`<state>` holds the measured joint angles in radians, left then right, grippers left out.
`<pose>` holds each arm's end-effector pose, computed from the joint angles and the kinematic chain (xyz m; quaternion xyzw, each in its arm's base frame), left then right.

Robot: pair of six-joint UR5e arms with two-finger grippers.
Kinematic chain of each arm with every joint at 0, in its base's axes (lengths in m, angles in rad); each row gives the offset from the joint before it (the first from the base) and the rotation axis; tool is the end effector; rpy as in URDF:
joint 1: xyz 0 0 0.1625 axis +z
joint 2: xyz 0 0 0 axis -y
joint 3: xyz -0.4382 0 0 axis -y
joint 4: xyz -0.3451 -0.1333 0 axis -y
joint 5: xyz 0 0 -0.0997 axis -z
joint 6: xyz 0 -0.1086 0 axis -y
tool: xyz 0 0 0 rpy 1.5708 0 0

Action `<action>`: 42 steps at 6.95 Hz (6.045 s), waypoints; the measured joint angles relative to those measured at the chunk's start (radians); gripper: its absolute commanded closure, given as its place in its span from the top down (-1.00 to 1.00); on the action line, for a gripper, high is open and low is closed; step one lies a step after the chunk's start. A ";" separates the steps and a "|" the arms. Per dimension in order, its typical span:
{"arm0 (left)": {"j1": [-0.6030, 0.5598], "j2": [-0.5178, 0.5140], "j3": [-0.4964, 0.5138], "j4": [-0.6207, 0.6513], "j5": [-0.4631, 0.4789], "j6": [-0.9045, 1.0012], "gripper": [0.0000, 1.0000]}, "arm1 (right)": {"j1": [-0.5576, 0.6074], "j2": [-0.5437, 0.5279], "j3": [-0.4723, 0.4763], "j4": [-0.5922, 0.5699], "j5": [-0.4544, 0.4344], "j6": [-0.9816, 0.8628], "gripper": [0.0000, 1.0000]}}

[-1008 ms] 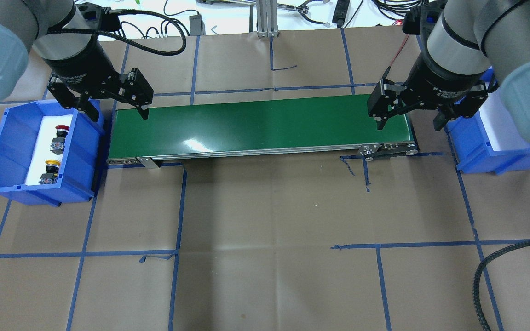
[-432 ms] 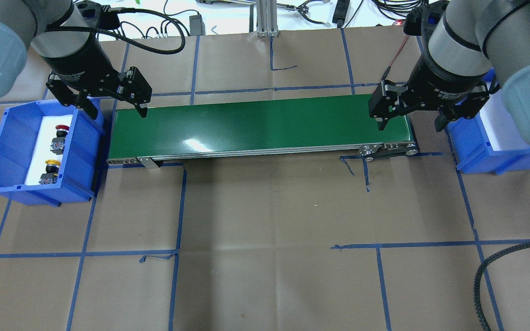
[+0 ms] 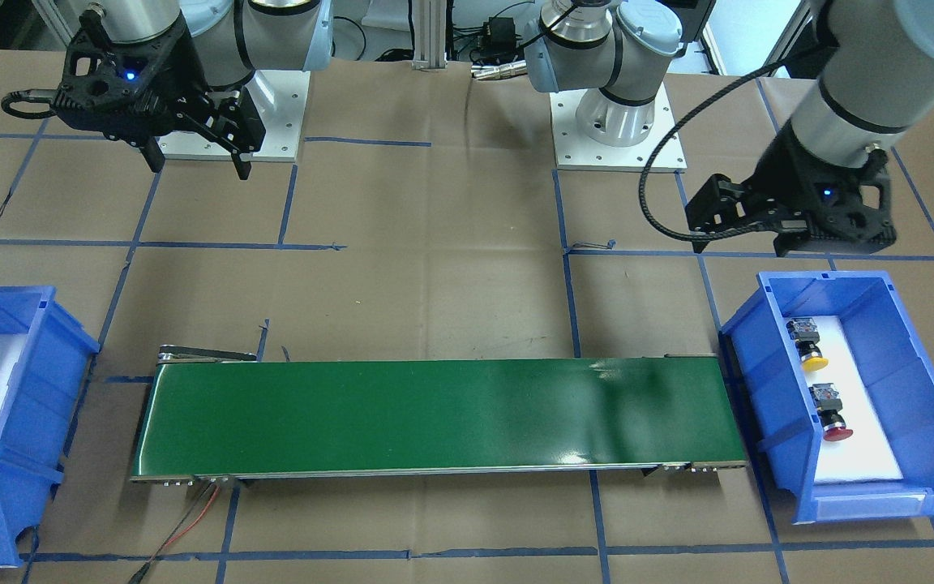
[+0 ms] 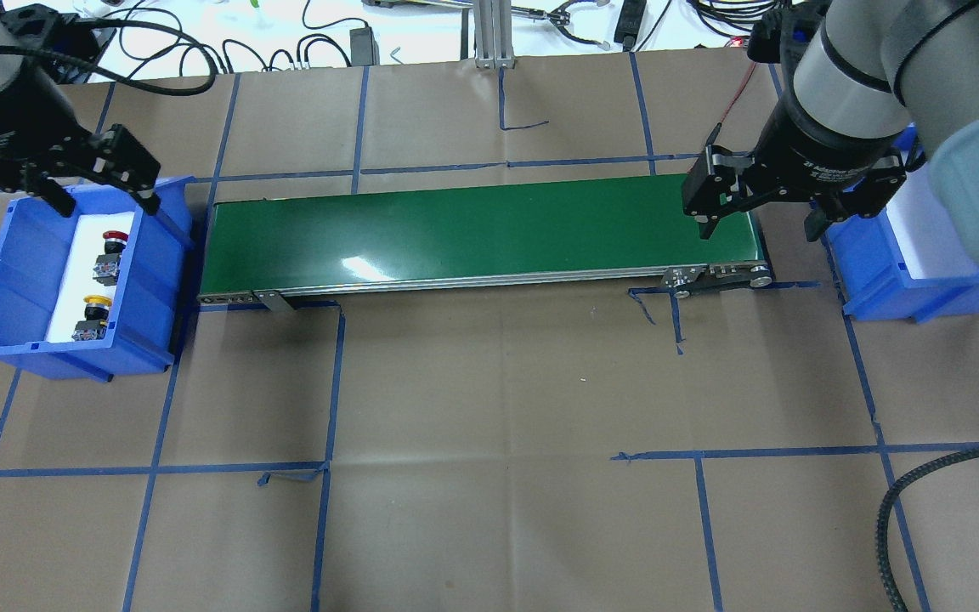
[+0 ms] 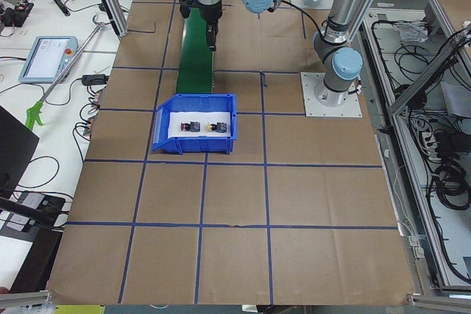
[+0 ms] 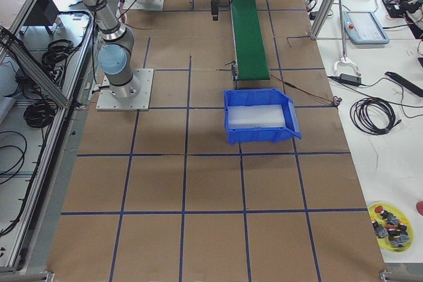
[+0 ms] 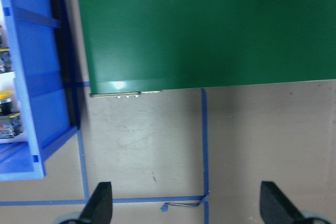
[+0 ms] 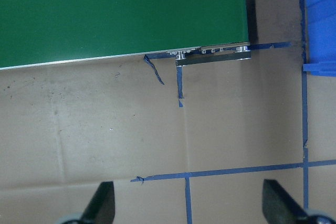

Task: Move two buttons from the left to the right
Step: 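Move the left gripper over the blue bin holding the buttons, then lower the left gripper and grasp the yellow-capped button, then lift the yellow button and carry it over the green conveyor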

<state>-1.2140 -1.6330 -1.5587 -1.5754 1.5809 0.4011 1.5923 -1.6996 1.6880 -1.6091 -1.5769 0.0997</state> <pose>0.0387 -0.4824 0.4687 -0.0223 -0.9994 -0.0273 0.0054 0.1411 -0.3908 0.4976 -0.0392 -0.9989 0.0251 0.0015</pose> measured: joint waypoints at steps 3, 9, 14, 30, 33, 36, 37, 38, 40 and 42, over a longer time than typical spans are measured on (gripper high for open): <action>0.216 -0.004 -0.034 0.024 0.003 0.213 0.98 | 0.000 0.000 -0.001 0.000 0.000 0.000 1.00; 0.306 -0.048 -0.169 0.256 -0.036 0.292 0.98 | 0.000 0.000 0.001 0.000 0.000 0.000 1.00; 0.298 -0.126 -0.315 0.531 -0.053 0.263 0.98 | 0.000 0.000 0.005 0.000 0.000 0.000 1.00; 0.295 -0.199 -0.385 0.690 -0.052 0.248 -0.84 | 0.000 0.002 0.007 0.001 0.000 0.000 1.00; 0.293 -0.136 -0.140 0.324 -0.044 0.253 -0.84 | 0.000 0.001 0.007 0.000 0.000 0.000 1.00; 0.236 -0.147 0.003 0.186 -0.042 0.223 -0.83 | 0.000 0.002 0.007 0.000 0.000 0.000 1.00; 0.163 -0.148 0.017 0.190 -0.040 0.158 -0.82 | 0.000 0.002 0.007 0.000 0.000 0.000 1.00; 0.087 -0.149 0.032 0.195 -0.039 0.095 -0.82 | 0.000 0.002 0.007 0.000 0.000 0.000 1.00; -0.067 -0.159 0.043 0.202 -0.024 -0.037 -0.82 | 0.000 0.002 0.007 0.000 0.000 0.000 1.00; -0.201 -0.212 0.029 0.273 0.000 -0.181 -0.82 | 0.000 0.002 0.008 0.001 0.000 0.000 1.00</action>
<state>-1.4153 -1.8454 -1.5301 -1.3021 1.5812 0.2199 1.5923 -1.6981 1.6961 -1.6078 -1.5769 0.0997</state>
